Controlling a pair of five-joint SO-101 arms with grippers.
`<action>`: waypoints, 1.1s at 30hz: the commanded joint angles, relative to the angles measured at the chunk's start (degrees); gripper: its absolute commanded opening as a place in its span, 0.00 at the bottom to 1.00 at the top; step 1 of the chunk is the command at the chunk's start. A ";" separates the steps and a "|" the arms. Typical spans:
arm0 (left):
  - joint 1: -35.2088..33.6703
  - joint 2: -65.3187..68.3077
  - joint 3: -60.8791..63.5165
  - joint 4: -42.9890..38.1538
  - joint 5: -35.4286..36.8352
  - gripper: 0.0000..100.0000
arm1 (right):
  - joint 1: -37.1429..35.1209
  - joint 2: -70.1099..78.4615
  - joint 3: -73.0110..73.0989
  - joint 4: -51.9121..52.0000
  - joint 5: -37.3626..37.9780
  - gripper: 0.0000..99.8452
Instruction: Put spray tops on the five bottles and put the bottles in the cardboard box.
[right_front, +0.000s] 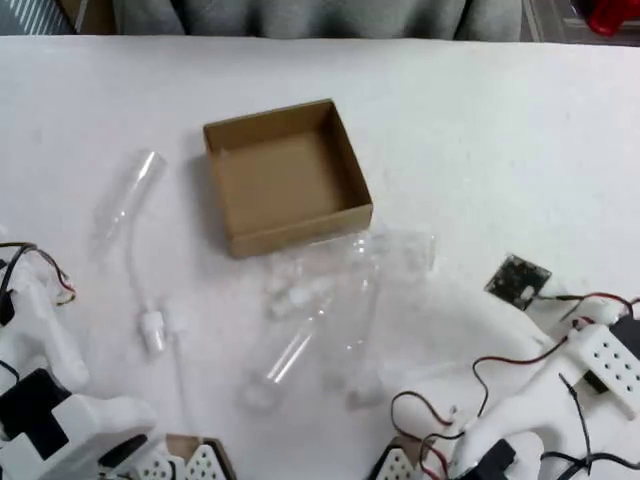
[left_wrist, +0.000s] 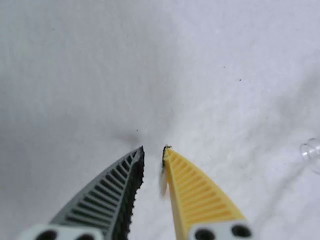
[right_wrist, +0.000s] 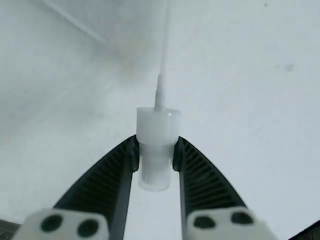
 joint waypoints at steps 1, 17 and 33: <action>0.75 -0.22 -2.73 -1.67 0.18 0.08 | 1.45 -0.66 -0.18 -4.00 0.97 0.02; 0.66 -0.22 -2.73 -1.49 0.09 0.08 | -0.48 26.86 -17.14 -11.74 -12.84 0.24; 1.45 -0.13 -2.73 -1.67 0.09 0.08 | 8.13 24.66 -27.25 7.96 -32.79 0.02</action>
